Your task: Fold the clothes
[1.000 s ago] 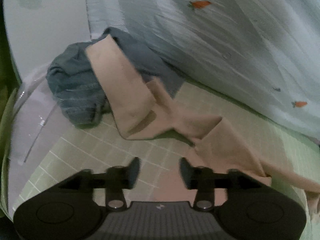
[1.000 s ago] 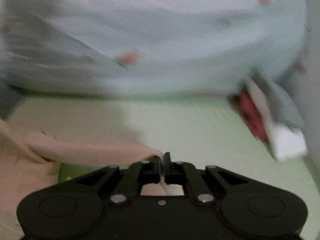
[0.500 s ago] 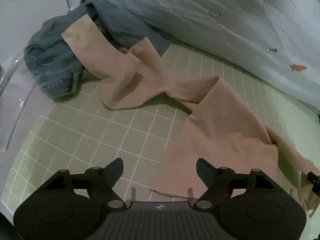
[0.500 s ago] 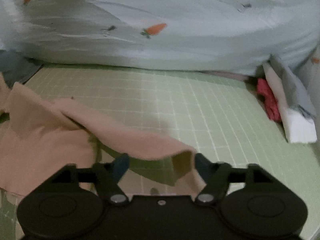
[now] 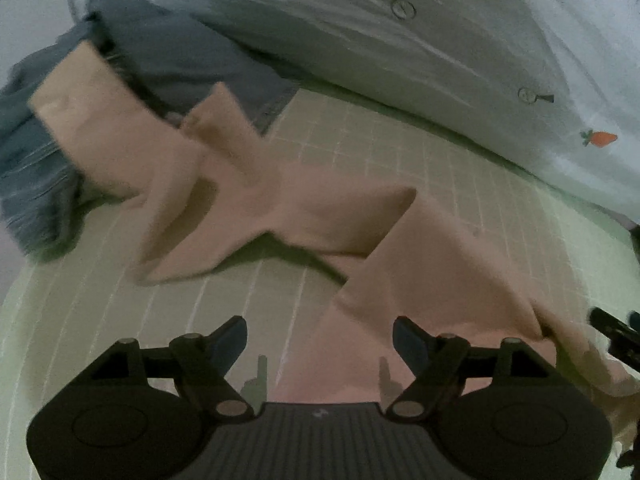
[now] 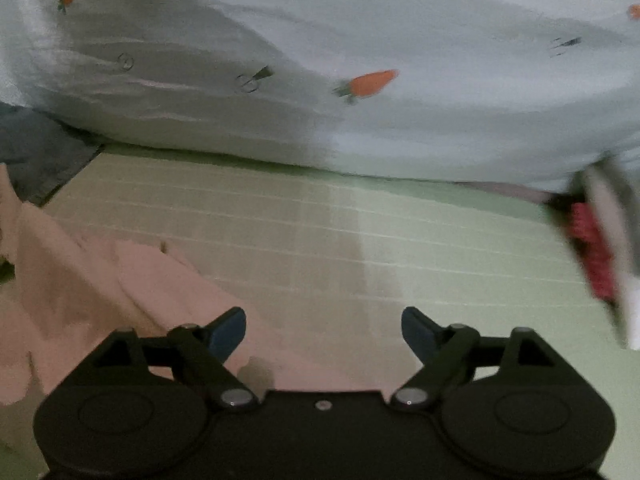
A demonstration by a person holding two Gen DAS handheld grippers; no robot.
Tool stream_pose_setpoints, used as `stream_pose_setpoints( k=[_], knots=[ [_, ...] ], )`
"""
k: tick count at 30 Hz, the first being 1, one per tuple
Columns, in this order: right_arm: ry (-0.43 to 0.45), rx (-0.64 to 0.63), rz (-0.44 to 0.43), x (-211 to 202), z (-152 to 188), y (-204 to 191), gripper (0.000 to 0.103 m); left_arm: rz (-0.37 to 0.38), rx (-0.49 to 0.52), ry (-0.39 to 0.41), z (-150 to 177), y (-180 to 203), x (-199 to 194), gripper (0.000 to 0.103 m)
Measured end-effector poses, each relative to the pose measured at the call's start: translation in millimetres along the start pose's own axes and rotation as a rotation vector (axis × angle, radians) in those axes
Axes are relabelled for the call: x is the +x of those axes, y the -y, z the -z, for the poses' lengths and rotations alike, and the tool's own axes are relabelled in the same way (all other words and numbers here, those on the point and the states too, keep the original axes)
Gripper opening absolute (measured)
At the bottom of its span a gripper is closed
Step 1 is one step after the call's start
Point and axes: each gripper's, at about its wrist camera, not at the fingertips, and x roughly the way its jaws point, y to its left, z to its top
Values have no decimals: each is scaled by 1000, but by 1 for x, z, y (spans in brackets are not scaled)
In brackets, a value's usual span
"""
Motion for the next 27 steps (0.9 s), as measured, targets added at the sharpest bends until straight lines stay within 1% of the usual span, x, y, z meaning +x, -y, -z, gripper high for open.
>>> stream_pose_setpoints(
  k=[3, 5, 7, 9, 10, 12, 13, 14, 16, 19, 23, 25, 27],
  knots=[
    [-78, 6, -98, 33, -8, -4, 86, 9, 20, -41, -12, 7, 20, 80],
    [-114, -4, -155, 48, -8, -10, 86, 16, 37, -65, -14, 10, 31, 77],
    [-139, -22, -185, 58, -7, -14, 85, 23, 45, -86, -13, 12, 38, 66],
    [-146, -20, -211, 63, -6, -16, 81, 41, 45, -106, -10, 12, 43, 53],
    [-153, -7, -233, 64, -5, -15, 75, 50, 44, -117, -9, 12, 45, 49],
    [-171, 30, -288, 66, -5, -11, 51, 56, 53, -141, -5, 12, 49, 28],
    [-181, 48, -316, 67, -4, -8, 20, 43, 62, -152, -4, 12, 51, 22],
    [-169, 58, -315, 64, -5, -6, 10, 30, 68, -158, -2, 13, 52, 14],
    [-118, 65, -275, 54, -6, -1, 4, 30, 46, -167, 0, 10, 53, 11],
    [-42, 76, -214, 38, -9, 7, 4, 34, 18, -176, 4, 6, 52, 10],
    [60, 91, -134, 18, -12, 17, 3, 28, 44, -178, 9, 9, 48, 10],
    [115, 82, -50, 8, -17, 27, 3, 23, 57, -178, 10, 12, 47, 9],
    [149, 93, 23, 3, -21, 40, 3, 19, 64, -180, 10, 11, 47, 7]
  ],
)
